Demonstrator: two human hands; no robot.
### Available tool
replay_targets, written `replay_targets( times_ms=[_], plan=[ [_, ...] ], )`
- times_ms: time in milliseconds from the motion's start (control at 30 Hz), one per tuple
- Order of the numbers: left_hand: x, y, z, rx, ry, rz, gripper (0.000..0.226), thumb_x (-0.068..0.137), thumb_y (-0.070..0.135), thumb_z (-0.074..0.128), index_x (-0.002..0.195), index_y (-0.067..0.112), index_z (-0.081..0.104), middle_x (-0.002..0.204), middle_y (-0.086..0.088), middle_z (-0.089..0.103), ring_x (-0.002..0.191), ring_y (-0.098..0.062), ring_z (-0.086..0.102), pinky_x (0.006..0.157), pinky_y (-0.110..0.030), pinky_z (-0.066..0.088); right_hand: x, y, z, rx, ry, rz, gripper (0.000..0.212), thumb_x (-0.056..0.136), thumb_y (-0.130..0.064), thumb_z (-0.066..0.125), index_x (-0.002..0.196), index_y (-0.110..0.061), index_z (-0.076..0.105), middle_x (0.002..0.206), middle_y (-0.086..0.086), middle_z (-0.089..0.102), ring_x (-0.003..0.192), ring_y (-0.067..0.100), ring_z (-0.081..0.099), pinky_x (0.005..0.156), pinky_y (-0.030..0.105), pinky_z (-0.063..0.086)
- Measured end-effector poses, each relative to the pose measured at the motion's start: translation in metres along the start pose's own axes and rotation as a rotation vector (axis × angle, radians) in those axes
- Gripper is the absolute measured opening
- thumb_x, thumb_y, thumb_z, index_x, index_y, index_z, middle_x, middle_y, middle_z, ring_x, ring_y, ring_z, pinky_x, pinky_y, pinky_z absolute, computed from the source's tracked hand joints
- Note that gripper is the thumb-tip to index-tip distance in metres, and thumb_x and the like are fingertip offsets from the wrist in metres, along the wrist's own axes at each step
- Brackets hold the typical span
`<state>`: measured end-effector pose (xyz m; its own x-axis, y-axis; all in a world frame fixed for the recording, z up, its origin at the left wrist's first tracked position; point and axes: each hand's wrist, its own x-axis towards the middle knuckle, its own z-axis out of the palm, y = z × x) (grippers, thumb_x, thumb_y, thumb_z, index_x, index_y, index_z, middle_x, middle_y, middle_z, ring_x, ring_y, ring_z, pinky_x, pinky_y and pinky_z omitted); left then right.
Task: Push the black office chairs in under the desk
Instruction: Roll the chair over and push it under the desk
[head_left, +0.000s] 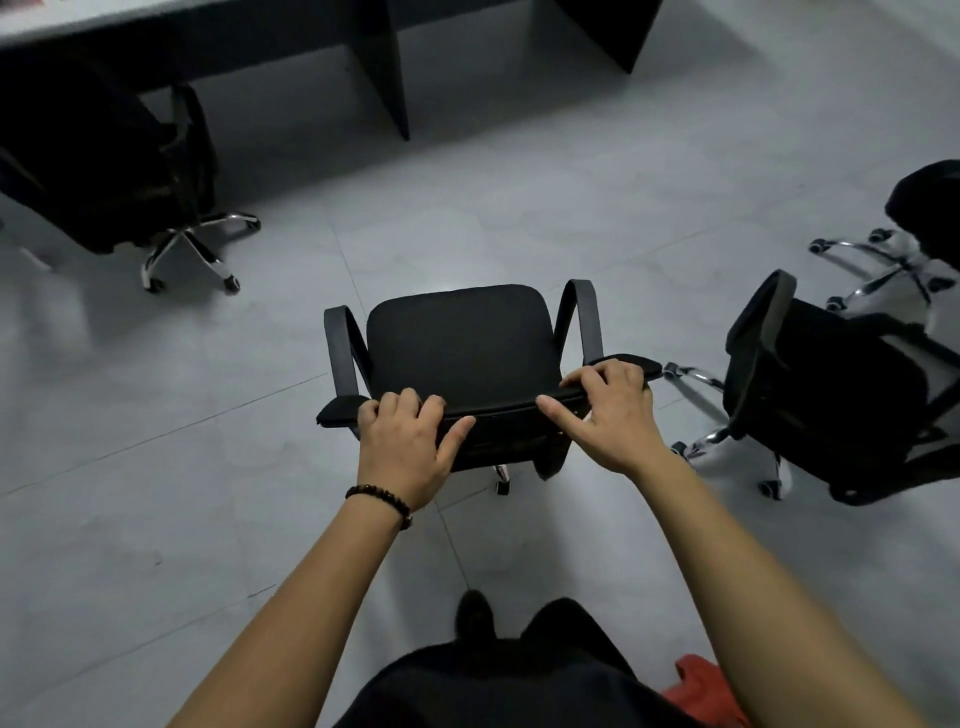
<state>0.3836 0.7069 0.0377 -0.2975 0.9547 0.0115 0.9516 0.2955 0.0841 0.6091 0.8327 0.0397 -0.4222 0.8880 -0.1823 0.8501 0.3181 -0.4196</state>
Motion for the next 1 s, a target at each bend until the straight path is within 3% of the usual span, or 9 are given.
replay_targets(
  times_ms=[400,567,767,1000],
  plan=[
    [0.183,-0.054,0.001,0.015,0.046,-0.193,0.055,0.091,0.064,0.024,0.098,0.024,0.060,0.088,0.002,0.056,0.087,-0.022,0.050,0.082,-0.040,0.029,0.231,-0.043,-0.015,0.019,-0.020,-0.199,0.055,0.080,-0.081,0.039,0.102,-0.033,0.058,0.107,-0.005,0.041,0.115,0.019,0.029,0.100,0.042,0.030],
    [0.248,-0.090,-0.002,-0.002,-0.001,-0.301,0.060,0.090,0.065,0.019,0.107,0.025,0.060,0.102,0.004,0.057,0.100,-0.020,0.048,0.089,-0.040,0.027,0.321,-0.078,-0.018,-0.014,-0.105,-0.303,0.059,0.081,-0.082,0.036,0.105,-0.031,0.056,0.105,-0.004,0.040,0.115,0.021,0.031,0.098,0.041,0.032],
    [0.326,-0.133,-0.010,0.014,-0.042,-0.362,0.063,0.089,0.064,0.015,0.113,0.026,0.058,0.115,0.003,0.055,0.109,-0.022,0.043,0.094,-0.042,0.025,0.408,-0.116,-0.014,-0.002,-0.088,-0.364,0.058,0.084,-0.078,0.039,0.108,-0.028,0.059,0.105,-0.003,0.042,0.113,0.023,0.034,0.094,0.039,0.034],
    [0.417,-0.208,-0.013,0.009,0.025,-0.349,0.059,0.090,0.064,0.019,0.105,0.024,0.061,0.104,0.002,0.057,0.100,-0.022,0.046,0.091,-0.042,0.028,0.507,-0.176,0.003,0.010,0.006,-0.381,0.059,0.083,-0.077,0.041,0.104,-0.026,0.062,0.100,-0.001,0.047,0.108,0.025,0.037,0.088,0.039,0.039]
  ],
)
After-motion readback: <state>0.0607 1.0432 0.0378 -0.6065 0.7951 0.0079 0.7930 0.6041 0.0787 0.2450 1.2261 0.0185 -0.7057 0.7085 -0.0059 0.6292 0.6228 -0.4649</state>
